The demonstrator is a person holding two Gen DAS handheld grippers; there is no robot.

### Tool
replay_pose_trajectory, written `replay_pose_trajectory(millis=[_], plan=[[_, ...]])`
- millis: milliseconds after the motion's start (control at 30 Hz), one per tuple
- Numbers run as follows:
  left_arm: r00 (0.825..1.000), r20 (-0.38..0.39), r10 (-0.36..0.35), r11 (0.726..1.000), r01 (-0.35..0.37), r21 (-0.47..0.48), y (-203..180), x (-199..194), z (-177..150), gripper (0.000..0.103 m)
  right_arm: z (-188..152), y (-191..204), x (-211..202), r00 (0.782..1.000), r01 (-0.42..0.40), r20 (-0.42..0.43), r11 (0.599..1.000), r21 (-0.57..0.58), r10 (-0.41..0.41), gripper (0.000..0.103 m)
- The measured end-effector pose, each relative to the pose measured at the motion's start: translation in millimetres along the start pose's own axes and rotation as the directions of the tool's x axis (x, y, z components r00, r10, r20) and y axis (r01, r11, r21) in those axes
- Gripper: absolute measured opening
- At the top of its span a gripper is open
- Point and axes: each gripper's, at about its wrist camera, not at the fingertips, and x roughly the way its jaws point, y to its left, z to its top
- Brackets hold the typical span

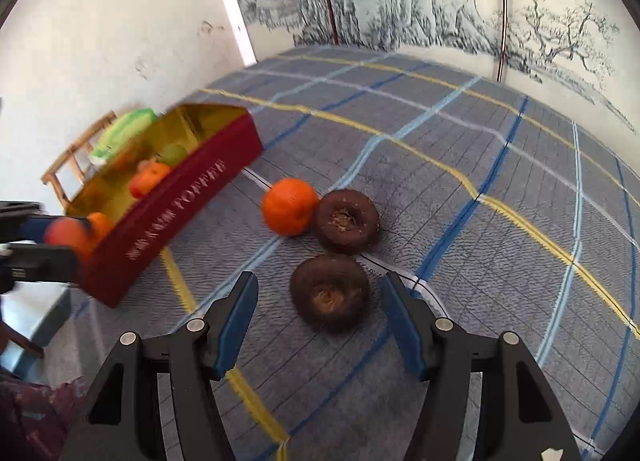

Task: Organize fruits
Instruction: 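Grasp a red tomato with the left gripper while the right gripper grasps a dark brown fruit, then lower the red tomato into the tin and open the left gripper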

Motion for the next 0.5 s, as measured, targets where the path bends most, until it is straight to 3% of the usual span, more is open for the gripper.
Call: replay_pose_trajectory(millis=[67,133,267,500], plan=[[1.000,0.010,0.004,1.000,-0.004,-0.012,6,-8,-1,0.034,-2,1,5,1.000,0.024,-0.012,1.000,0.002,-0.024,0.040],[1.000,0.019,0.013,1.000,-0.013,-0.022,12,-16,-4,0.034,-6,4,0,1.000,0.028,-0.004,0.999,0.026,-0.028,0.039],[0.997,0.039,0.068,0.997,-0.067,-0.037,34,-36,-9,0.034,-22,16,-33,0.996,-0.013,0.092,0.996,0.083,0.005,0.039],[0.981,0.055,0.189,0.981,-0.186,-0.053,84,-58,-19,0.034,-64,24,-61,0.990,0.022,0.133,0.987,0.162,-0.044,0.039]])
